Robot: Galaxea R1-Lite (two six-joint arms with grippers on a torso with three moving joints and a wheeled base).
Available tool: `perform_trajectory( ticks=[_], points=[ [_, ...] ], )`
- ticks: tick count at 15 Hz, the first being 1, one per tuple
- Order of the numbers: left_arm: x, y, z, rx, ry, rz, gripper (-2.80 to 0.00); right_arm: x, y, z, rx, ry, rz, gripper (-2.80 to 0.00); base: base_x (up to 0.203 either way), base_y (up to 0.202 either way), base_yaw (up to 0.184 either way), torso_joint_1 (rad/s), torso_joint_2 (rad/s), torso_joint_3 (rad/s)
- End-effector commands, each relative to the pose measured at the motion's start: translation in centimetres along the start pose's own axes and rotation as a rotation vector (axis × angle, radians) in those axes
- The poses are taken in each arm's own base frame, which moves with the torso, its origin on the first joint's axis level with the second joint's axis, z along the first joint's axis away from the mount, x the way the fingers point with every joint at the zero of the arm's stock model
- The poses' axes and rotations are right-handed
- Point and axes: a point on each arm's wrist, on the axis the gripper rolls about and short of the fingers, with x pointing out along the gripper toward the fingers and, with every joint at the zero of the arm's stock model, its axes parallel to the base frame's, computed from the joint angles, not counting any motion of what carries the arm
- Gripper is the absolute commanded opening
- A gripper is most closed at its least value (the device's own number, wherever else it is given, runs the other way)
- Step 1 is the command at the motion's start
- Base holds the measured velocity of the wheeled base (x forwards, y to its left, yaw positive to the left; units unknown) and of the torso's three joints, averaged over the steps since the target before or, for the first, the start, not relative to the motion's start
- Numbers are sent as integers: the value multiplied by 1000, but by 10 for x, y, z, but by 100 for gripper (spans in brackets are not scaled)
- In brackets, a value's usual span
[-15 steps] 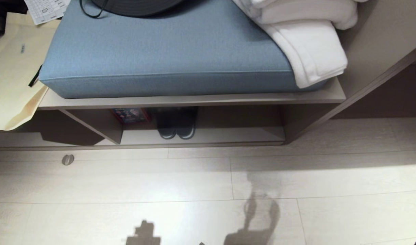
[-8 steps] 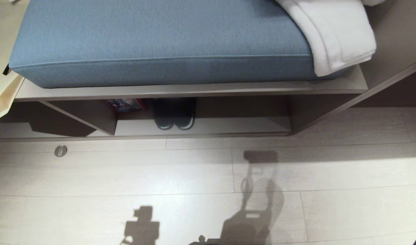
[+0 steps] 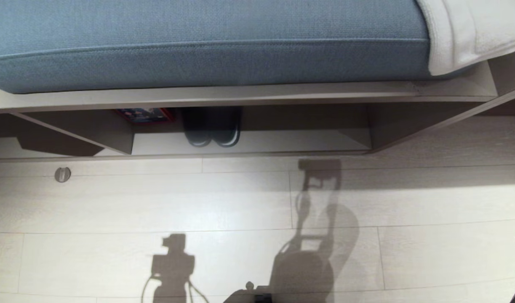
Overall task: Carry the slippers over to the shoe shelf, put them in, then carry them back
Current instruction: Place the slippers into the shoe cabinet
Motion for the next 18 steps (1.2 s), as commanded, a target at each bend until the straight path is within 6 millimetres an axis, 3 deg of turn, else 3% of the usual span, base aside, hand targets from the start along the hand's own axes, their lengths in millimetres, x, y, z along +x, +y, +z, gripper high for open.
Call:
perform_trajectory(
  ticks=[1,18],
  points=[
    [0,0,0,0,1,1,-280,0,0,0,-1,0,1,-280,0,0,0,1,10,-200],
    [0,0,0,0,1,1,-280,0,0,0,-10,-1,-2,-280,0,0,0,2,3,-197]
  ],
)
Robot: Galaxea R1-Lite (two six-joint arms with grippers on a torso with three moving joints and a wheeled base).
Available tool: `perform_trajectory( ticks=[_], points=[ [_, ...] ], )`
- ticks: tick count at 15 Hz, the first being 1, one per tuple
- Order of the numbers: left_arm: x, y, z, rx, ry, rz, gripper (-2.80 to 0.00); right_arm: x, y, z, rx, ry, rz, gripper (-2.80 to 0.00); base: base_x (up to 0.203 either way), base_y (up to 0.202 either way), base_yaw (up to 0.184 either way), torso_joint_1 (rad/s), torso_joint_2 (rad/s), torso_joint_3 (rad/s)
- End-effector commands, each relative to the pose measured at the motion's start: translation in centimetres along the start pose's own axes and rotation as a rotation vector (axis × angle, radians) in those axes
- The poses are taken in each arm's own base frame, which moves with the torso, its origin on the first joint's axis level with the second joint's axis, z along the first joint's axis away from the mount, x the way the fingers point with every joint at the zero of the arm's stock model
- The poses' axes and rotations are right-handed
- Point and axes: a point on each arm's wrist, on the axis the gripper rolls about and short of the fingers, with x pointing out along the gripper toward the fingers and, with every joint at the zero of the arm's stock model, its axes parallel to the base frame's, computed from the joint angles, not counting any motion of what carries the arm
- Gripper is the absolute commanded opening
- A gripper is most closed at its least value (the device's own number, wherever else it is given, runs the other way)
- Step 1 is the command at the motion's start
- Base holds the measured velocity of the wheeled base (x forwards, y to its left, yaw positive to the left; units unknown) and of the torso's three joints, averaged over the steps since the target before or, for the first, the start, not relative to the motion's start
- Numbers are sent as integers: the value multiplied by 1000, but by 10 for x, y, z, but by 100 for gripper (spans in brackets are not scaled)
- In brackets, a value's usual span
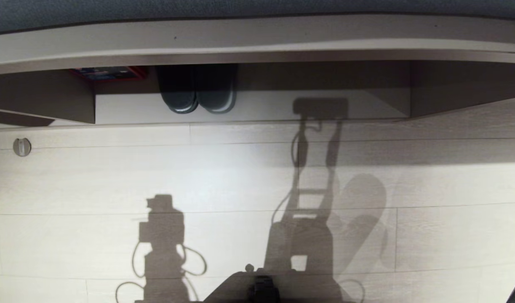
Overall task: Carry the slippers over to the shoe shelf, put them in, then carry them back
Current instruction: Place the slippers into the shoe cabinet
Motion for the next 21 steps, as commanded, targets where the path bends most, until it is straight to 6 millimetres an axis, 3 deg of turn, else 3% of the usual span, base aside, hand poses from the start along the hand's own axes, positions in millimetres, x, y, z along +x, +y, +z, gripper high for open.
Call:
perform_trajectory(
  ticks=[1,7,10,12,16,18,21],
  points=[
    [0,0,0,0,1,0,-280,0,0,0,-1,1,3,-280,0,0,0,2,2,-193],
    [0,0,0,0,1,2,-280,-1,0,4,-5,-22,9,-280,0,0,0,2,3,-168],
    [0,0,0,3,-1,0,-280,-11,0,39,-9,-107,82,-280,0,0,0,3,-2,-22],
    [0,0,0,3,-1,0,-280,-5,1,61,-4,-26,189,-280,0,0,0,0,0,0],
    [0,0,0,3,-1,2,-280,41,3,89,10,193,382,-280,0,0,0,0,0,0],
    [0,0,0,4,1,0,-280,81,4,94,-6,276,431,-280,0,0,0,0,0,0],
    [0,0,0,3,-1,0,-280,134,4,100,-41,268,421,-280,0,0,0,0,0,0]
  ],
)
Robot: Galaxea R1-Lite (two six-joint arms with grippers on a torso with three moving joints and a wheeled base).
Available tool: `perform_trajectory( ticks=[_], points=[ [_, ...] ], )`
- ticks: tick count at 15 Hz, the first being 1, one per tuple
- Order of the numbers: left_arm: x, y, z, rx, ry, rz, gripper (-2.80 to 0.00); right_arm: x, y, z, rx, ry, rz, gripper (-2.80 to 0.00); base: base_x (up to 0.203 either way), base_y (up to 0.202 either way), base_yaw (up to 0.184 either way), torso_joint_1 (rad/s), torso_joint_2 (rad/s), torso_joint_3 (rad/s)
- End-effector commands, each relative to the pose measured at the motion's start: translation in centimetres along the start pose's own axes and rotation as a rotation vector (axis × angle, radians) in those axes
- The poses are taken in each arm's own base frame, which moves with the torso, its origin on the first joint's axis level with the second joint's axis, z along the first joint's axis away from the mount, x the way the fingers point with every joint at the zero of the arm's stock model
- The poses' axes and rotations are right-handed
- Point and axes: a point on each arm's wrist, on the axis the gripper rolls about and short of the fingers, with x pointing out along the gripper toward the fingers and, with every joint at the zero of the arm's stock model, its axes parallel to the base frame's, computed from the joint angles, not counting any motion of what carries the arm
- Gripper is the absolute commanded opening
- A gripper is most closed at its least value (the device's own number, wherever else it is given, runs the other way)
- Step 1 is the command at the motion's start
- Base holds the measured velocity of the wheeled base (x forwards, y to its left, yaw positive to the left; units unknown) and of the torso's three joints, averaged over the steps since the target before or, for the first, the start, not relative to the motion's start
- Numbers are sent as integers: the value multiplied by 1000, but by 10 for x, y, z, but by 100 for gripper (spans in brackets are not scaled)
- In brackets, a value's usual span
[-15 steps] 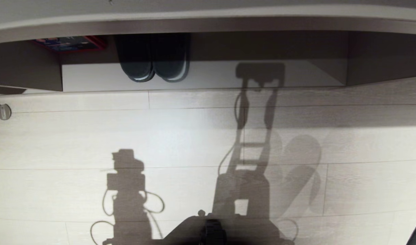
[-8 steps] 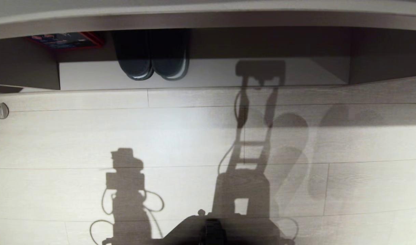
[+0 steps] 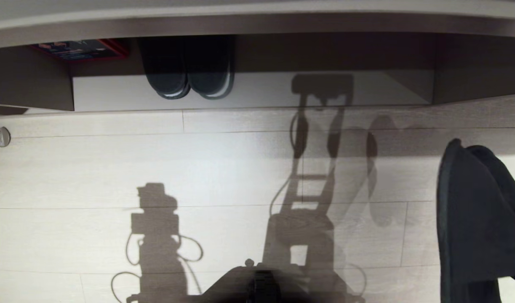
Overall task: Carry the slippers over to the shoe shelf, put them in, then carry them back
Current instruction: Place the slippers into the shoe cabinet
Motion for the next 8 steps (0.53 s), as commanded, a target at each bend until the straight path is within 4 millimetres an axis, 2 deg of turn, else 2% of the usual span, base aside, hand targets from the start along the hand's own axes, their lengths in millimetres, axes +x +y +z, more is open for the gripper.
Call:
perform_trajectory(
  ticks=[1,3,6,8],
  points=[
    [0,0,0,0,-1,2,-280,43,-15,0,19,77,11,-280,0,0,0,0,0,0],
    [0,0,0,0,-1,1,-280,71,-19,9,7,56,-34,-280,0,0,0,0,0,0],
    [0,0,0,0,-1,1,-280,105,-4,30,34,-48,-22,-280,0,0,0,0,0,0],
    [0,0,0,0,-1,1,-280,123,0,33,37,-69,-64,-280,0,0,0,0,0,0]
  ],
)
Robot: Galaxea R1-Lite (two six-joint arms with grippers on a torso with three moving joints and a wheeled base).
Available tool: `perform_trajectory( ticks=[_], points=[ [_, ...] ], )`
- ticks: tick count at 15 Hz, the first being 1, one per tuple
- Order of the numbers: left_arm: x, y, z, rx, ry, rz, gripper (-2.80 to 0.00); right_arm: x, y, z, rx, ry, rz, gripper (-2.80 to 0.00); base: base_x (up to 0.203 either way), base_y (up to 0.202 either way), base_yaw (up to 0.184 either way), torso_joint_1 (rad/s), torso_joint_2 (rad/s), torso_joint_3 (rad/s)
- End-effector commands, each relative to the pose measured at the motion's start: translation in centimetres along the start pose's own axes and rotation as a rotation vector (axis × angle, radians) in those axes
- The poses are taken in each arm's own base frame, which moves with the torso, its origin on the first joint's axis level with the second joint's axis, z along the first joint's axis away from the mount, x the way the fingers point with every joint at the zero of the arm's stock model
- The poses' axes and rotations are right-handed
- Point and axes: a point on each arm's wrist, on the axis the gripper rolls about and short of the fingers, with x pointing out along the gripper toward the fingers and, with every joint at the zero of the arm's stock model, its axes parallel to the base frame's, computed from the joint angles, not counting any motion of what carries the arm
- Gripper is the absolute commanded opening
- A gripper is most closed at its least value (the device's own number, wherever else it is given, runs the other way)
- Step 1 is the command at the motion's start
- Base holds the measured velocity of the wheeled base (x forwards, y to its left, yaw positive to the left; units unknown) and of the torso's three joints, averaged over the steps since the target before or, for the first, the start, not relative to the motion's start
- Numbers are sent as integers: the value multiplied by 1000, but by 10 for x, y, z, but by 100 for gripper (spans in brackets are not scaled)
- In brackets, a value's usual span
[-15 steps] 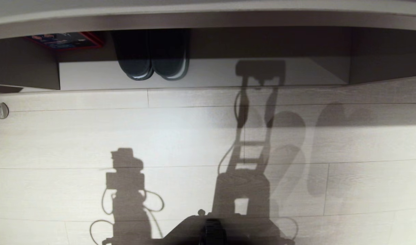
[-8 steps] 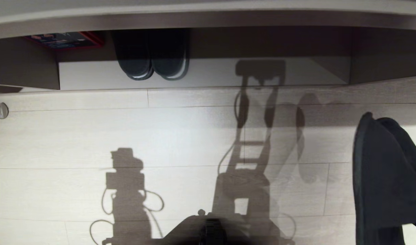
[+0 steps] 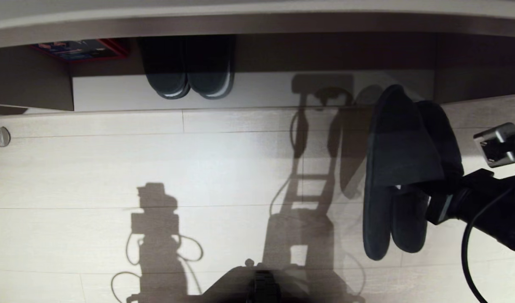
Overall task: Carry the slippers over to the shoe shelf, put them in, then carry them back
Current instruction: Place the slippers into the shoe cabinet
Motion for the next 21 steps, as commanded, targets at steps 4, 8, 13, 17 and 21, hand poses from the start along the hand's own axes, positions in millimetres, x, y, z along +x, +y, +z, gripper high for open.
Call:
perform_trajectory(
  ticks=[4,8,13,17,21],
  points=[
    [0,0,0,0,-1,0,-280,36,-2,4,-72,-155,-40,-280,0,0,0,0,0,0],
    [0,0,0,0,1,0,-280,49,-6,34,-82,-286,-55,-280,0,0,0,0,0,0],
    [0,0,0,0,-1,0,-280,69,-8,57,-123,-351,-24,-280,0,0,0,0,0,0],
    [0,0,0,-2,-1,0,-280,70,-8,50,-206,-282,64,-280,0,0,0,0,0,0],
    [0,0,0,-2,-1,0,-280,73,-25,40,-281,-249,36,-280,0,0,0,0,0,0]
  ],
)
